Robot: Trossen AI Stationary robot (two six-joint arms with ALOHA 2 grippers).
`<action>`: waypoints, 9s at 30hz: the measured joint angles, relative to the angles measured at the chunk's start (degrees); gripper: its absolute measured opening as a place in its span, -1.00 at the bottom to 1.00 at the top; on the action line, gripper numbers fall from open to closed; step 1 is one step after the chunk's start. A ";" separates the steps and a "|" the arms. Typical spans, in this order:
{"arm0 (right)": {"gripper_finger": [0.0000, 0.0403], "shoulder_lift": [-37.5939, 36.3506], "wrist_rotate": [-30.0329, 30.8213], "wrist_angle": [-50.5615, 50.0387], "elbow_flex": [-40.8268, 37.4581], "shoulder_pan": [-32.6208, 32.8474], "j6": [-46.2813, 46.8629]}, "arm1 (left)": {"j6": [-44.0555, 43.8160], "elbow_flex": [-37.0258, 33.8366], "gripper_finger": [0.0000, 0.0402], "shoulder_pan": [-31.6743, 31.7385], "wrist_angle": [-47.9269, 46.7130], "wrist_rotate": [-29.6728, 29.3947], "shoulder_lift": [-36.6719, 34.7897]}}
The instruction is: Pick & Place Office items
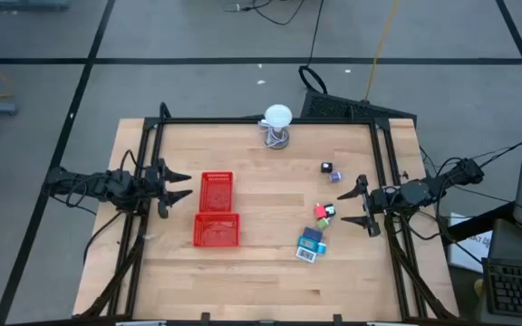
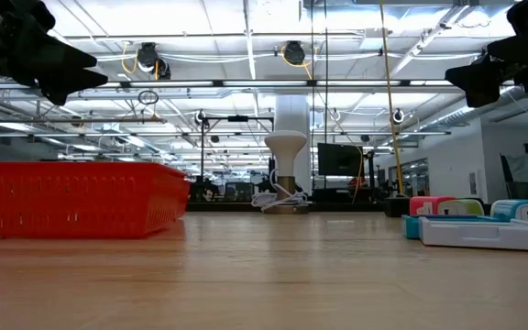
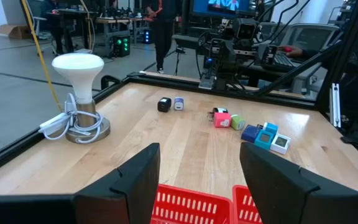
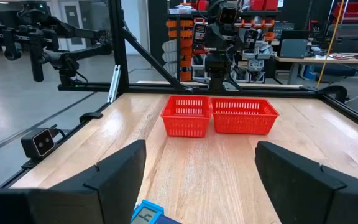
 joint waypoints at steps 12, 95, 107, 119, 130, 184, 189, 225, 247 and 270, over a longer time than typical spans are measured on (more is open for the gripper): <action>0.43 0.02 0.02 -0.02 0.00 0.00 0.00 | 0.00 0.00 0.12 -0.01 0.00 0.00 0.01; 0.42 44.08 17.86 -2.52 23.72 -14.85 15.38 | 0.01 0.01 0.12 0.00 0.04 -0.01 -0.01; 0.34 57.79 2.64 -3.20 26.62 -29.02 9.26 | 0.01 0.01 0.12 0.00 0.01 -0.01 0.01; 0.26 58.22 1.91 -7.42 25.68 -33.64 4.98 | -0.01 0.01 0.12 0.00 -0.01 -0.01 0.01; 0.16 58.21 -8.94 -2.43 21.35 -48.04 -4.70 | 0.01 -0.01 0.12 0.00 0.01 -0.01 0.01; 0.05 62.84 -2.72 -25.93 24.36 -52.24 30.15 | -0.01 0.01 0.12 -0.02 -0.01 0.01 -0.01; 0.05 63.35 -2.82 -25.99 24.35 -52.24 30.24 | 0.00 0.01 0.12 0.00 -0.01 0.00 -0.01; -0.38 40.48 -16.91 -14.59 25.66 -49.52 18.11 | -0.01 0.01 0.12 0.00 -0.01 -0.01 0.00; -0.38 61.08 -31.67 34.73 24.72 -34.10 3.85 | -3.65 0.03 0.12 0.00 21.52 -0.99 6.86; -0.38 77.67 -18.27 59.44 26.16 -26.76 -16.47 | -6.56 16.84 0.12 8.24 64.57 3.66 72.46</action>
